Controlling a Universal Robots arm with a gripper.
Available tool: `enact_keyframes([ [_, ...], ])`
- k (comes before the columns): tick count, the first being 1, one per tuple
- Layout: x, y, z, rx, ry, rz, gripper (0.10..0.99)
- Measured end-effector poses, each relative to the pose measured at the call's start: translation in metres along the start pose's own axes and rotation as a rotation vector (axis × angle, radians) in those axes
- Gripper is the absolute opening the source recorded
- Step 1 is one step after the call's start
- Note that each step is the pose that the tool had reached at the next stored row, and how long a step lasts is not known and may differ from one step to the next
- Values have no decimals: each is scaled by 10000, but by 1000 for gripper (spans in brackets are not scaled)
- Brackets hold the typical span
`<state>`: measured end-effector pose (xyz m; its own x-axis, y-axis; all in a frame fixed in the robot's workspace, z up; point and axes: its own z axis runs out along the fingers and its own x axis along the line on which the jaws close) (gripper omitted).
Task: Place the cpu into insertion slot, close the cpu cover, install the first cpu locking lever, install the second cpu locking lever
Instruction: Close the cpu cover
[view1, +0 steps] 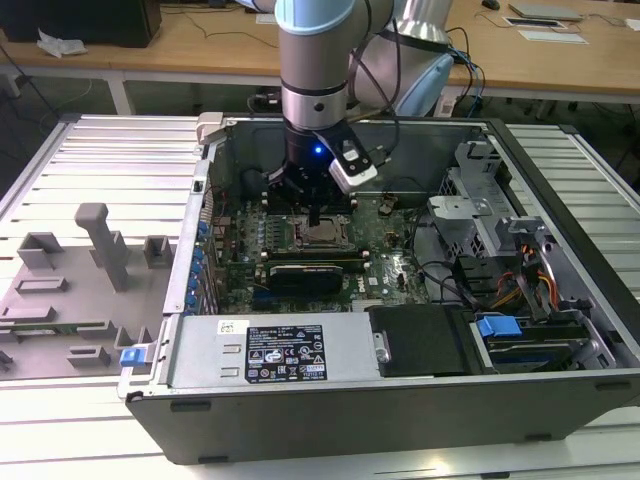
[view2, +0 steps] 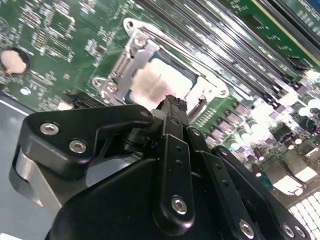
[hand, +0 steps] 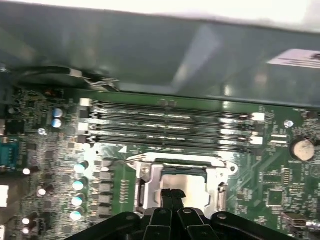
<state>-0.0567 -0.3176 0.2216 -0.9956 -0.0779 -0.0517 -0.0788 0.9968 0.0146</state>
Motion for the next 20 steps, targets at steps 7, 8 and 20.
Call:
enact_keyframes([
  [7, -95, -8, -1, 172, 69, -1, 106],
  [8, -95, -8, -11, 220, 75, -4, 106],
  [20, -109, 1, -254, 392, 85, -12, 106],
])
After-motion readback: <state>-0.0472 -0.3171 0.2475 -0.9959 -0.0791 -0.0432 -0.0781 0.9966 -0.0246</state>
